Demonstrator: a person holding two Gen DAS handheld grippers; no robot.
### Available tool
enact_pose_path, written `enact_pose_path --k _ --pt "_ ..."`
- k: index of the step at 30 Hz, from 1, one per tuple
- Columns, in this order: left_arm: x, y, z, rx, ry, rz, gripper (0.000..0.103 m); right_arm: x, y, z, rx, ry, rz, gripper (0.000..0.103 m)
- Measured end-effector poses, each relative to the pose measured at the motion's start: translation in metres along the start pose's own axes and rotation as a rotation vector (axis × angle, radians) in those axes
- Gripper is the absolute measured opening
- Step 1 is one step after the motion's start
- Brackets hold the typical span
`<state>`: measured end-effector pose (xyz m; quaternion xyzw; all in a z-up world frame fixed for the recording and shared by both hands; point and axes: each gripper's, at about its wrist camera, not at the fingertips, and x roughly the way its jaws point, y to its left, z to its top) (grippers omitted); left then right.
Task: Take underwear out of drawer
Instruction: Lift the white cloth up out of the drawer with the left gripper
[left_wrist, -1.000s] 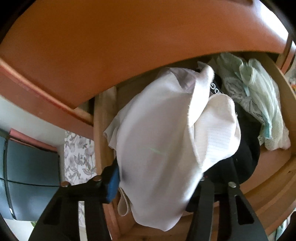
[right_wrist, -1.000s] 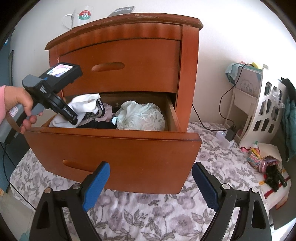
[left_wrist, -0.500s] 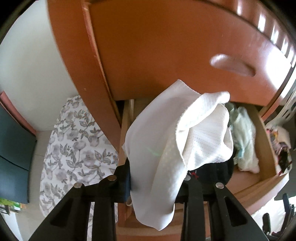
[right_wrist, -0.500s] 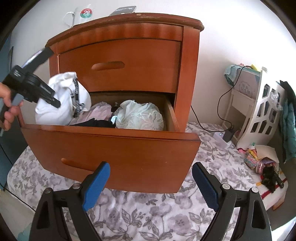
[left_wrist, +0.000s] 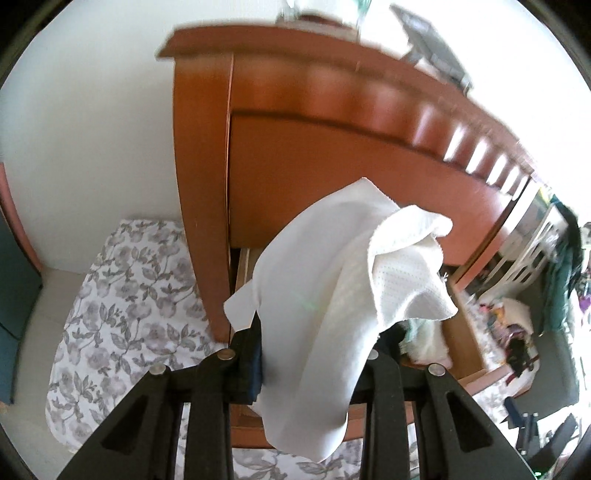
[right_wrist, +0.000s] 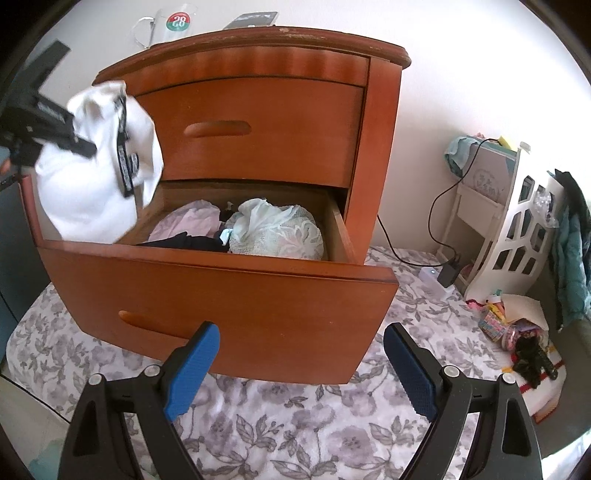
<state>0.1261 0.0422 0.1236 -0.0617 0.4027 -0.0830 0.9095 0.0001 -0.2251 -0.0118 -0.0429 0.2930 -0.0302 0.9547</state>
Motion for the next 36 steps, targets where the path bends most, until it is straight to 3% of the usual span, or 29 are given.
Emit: enact_pose_path --k 11,15,20,23,28,36 --pt "-0.100 -0.009 0.016 0.016 -0.242 -0.107 0.031 -0.004 0.006 -0.001 -0.035 -0.005 -0.019 0.092" --pt "-0.145 -0.017 0.012 0.040 -0.342 -0.148 0.031 -0.006 0.005 -0.001 -0.034 -0.006 -0.023 0.092" --pt "-0.180 -0.022 -0.002 0.069 -0.406 -0.188 0.031 -0.010 0.005 -0.002 -0.033 -0.019 -0.031 0.092" --pt "-0.187 -0.023 -0.016 0.077 -0.414 -0.217 0.031 -0.013 0.006 -0.002 -0.036 -0.031 -0.036 0.092" --pt "-0.180 -0.024 -0.042 0.066 -0.363 -0.249 0.031 -0.015 0.006 -0.002 -0.039 -0.041 -0.042 0.092" --pt "-0.148 -0.019 -0.091 0.019 -0.205 -0.289 0.031 -0.015 0.007 -0.002 -0.041 -0.041 -0.043 0.092"
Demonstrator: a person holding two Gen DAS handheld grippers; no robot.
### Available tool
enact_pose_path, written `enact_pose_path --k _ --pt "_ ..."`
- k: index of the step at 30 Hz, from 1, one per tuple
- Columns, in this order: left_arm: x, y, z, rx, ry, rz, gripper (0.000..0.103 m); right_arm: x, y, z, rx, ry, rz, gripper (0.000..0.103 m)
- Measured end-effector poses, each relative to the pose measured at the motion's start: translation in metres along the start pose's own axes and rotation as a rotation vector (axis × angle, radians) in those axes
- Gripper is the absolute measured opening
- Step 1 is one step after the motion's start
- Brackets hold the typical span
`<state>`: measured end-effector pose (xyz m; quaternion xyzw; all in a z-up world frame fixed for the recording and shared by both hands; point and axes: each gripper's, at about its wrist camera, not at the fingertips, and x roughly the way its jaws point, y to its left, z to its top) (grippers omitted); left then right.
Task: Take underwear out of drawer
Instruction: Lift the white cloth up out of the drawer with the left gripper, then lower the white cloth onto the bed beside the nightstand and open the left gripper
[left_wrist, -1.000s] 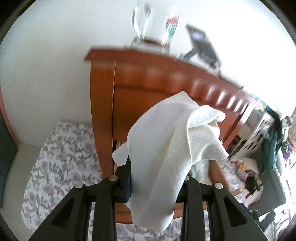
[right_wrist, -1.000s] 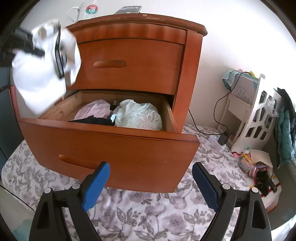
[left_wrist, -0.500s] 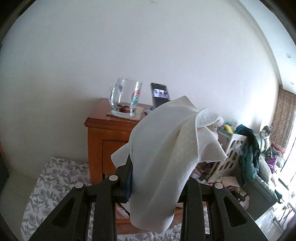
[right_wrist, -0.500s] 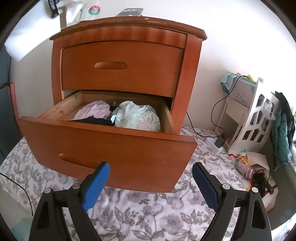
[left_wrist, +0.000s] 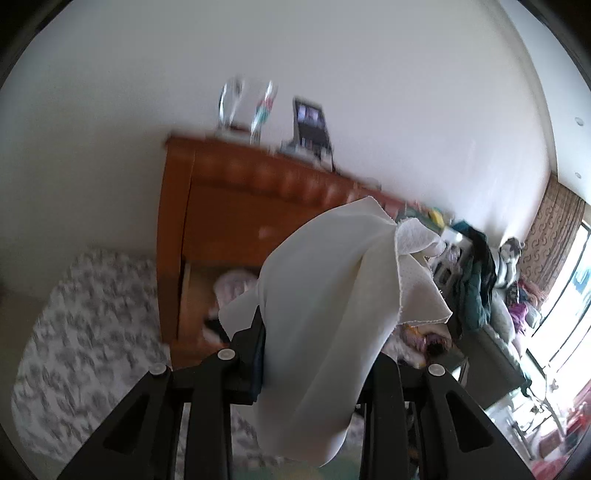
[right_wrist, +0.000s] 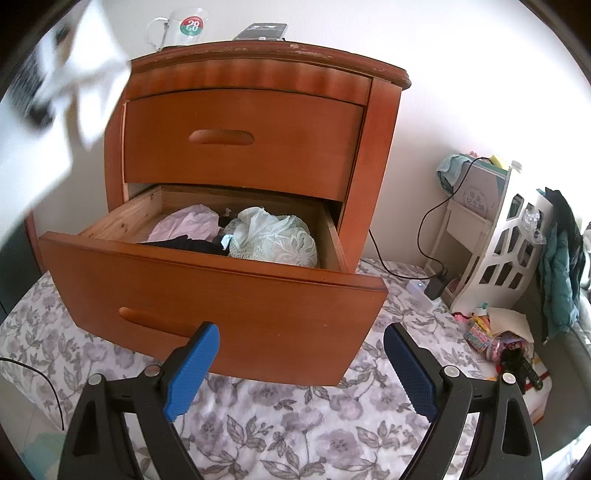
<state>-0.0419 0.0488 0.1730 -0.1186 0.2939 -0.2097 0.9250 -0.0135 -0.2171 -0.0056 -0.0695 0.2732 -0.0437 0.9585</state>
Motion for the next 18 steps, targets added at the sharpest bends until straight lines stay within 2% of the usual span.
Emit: enact_pose_path --k 6,10,18 --pt "0.028 0.010 -0.050 -0.059 0.149 0.000 0.031 -0.002 -0.001 -0.001 -0.002 -0.002 0.002 0.092" --pt "0.053 0.018 -0.081 -0.107 0.271 0.033 0.031 -0.002 -0.002 -0.001 -0.004 0.003 0.002 0.092" --pt "0.108 0.036 -0.111 -0.137 0.398 0.100 0.031 0.000 0.001 -0.001 -0.015 0.012 0.004 0.092"
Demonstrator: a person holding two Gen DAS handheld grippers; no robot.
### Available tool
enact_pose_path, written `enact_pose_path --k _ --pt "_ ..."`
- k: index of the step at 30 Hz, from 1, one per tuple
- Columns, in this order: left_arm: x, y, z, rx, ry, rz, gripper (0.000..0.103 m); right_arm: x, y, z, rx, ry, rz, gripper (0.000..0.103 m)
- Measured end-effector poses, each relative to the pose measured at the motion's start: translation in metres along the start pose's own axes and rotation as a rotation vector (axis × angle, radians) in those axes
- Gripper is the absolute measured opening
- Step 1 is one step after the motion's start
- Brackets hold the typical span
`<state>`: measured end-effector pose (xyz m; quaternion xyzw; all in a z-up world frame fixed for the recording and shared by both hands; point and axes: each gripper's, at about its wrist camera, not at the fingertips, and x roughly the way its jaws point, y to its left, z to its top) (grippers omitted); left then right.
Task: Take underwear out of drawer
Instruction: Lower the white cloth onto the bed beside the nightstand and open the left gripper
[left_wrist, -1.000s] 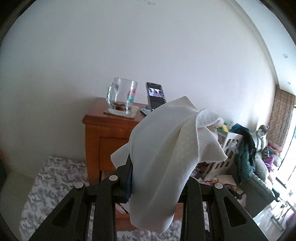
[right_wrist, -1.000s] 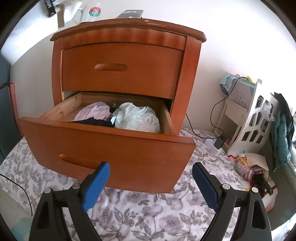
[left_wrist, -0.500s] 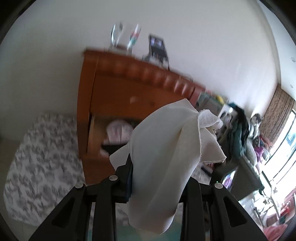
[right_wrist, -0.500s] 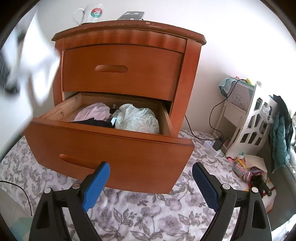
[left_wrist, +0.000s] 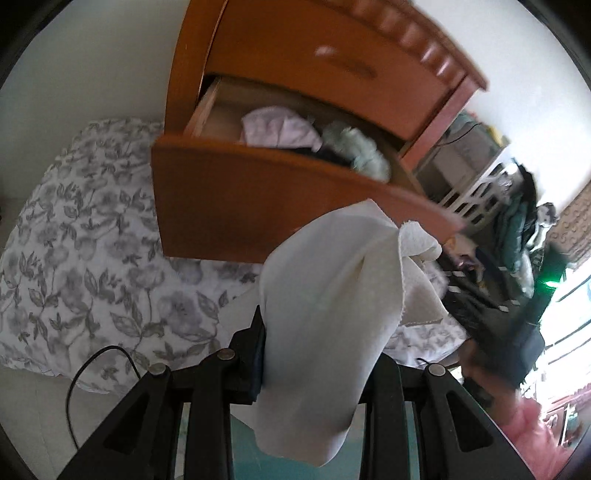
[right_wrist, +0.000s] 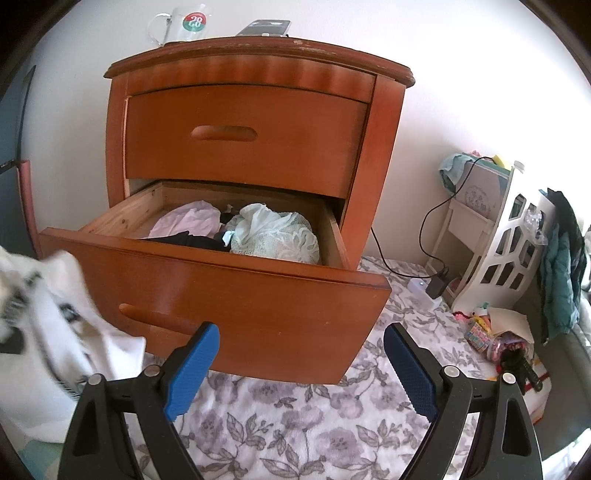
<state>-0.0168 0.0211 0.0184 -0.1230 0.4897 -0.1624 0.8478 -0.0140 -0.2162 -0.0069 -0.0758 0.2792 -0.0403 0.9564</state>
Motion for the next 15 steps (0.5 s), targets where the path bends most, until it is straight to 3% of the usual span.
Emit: enact_pose_path --k 15 --pt "0.088 -0.009 0.015 0.049 0.150 0.089 0.034 0.010 0.001 -0.001 -0.005 0.032 0.013 0.093"
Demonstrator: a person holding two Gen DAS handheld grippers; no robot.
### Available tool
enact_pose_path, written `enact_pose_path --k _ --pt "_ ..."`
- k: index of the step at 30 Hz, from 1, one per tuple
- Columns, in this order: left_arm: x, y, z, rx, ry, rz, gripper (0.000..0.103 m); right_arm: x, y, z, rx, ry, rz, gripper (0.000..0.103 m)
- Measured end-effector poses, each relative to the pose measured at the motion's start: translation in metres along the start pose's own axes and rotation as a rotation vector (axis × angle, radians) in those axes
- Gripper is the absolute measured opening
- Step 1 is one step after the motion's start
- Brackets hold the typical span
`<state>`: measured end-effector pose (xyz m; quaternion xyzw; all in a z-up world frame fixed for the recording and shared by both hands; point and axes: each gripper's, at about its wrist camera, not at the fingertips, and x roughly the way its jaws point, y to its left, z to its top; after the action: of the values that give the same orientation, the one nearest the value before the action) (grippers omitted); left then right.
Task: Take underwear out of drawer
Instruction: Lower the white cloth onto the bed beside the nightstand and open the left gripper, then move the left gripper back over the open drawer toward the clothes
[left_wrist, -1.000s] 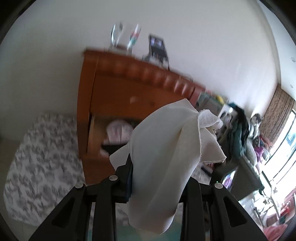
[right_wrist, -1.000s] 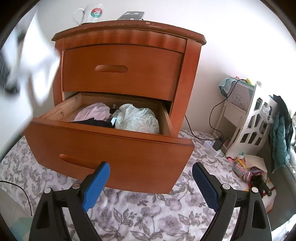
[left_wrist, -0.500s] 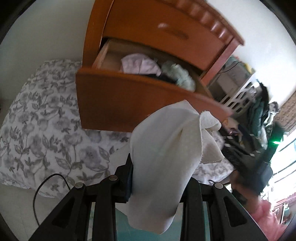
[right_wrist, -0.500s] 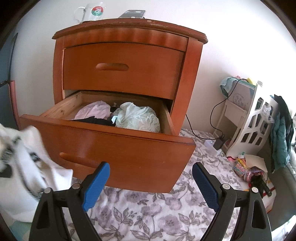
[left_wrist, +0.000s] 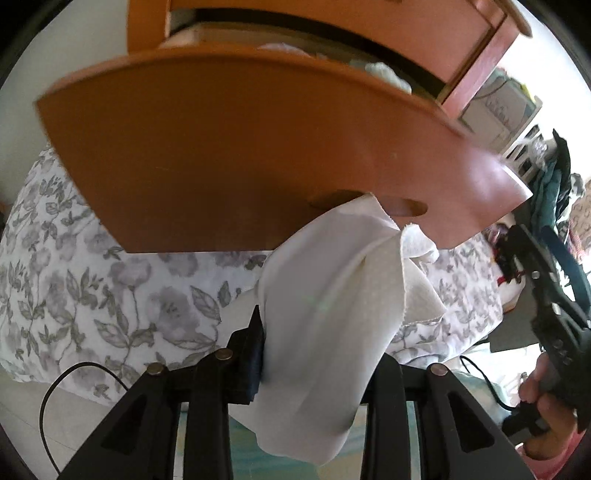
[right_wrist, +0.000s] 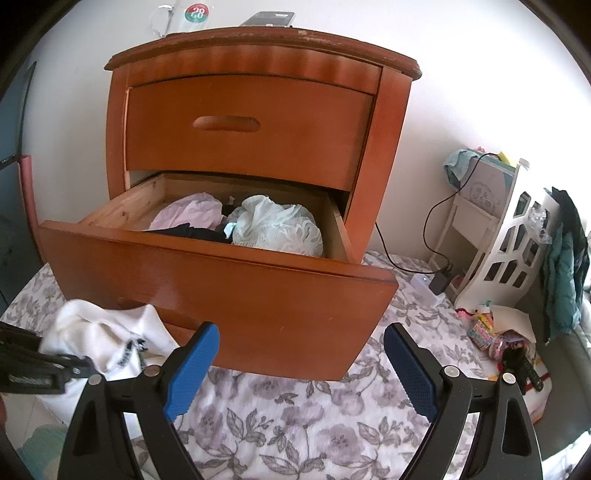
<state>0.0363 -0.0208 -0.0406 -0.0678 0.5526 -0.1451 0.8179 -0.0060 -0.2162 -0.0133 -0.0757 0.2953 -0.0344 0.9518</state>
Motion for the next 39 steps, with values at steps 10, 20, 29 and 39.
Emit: enact_pose_path --k 10,20,29,39 --pt "0.008 -0.007 0.003 -0.003 0.017 0.010 0.053 0.002 -0.002 -0.001 0.003 0.008 0.004 0.093" --pt "-0.032 -0.009 0.004 -0.008 -0.097 0.019 0.071 0.000 -0.001 -0.001 0.003 0.001 0.001 0.093" --pt "-0.062 -0.003 0.002 -0.030 -0.191 0.030 0.098 -0.001 -0.003 0.000 0.009 -0.001 0.003 0.093" --pt "-0.128 0.002 0.023 -0.011 -0.410 -0.005 0.103 0.000 -0.005 0.000 0.019 0.000 0.006 0.093"
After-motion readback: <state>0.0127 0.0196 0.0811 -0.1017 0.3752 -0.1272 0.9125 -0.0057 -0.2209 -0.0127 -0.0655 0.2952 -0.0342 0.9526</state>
